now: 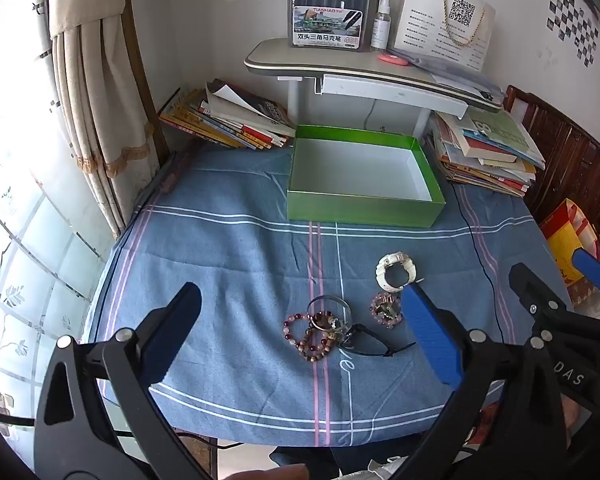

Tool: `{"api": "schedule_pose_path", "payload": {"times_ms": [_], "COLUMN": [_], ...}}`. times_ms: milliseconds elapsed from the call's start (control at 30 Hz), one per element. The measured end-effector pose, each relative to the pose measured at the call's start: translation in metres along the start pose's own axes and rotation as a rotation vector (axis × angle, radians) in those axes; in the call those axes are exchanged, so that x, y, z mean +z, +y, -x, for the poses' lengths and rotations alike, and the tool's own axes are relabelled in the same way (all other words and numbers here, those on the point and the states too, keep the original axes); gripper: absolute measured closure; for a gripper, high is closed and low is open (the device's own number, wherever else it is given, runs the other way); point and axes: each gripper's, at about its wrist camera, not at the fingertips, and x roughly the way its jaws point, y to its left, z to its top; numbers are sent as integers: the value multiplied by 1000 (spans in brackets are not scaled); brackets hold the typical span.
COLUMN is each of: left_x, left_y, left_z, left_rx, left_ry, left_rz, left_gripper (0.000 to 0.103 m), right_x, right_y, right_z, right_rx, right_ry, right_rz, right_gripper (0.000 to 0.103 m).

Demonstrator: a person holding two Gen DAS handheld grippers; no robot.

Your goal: Organize jewelry

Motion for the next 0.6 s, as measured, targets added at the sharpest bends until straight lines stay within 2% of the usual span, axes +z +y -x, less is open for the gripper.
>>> {"api": "schedule_pose_path", "payload": {"times_ms": [600], "left_x": [0], "left_y": [0], "left_z": [0], "left_rx": [0], "left_ry": [5], "left_rz": [0], "left_gripper": [4], "right_x": [0], "right_y": [3], "right_z": [0], "right_rx": [-3], "right_ry": [-2], "right_rz": [2], "right_gripper": [2]}}
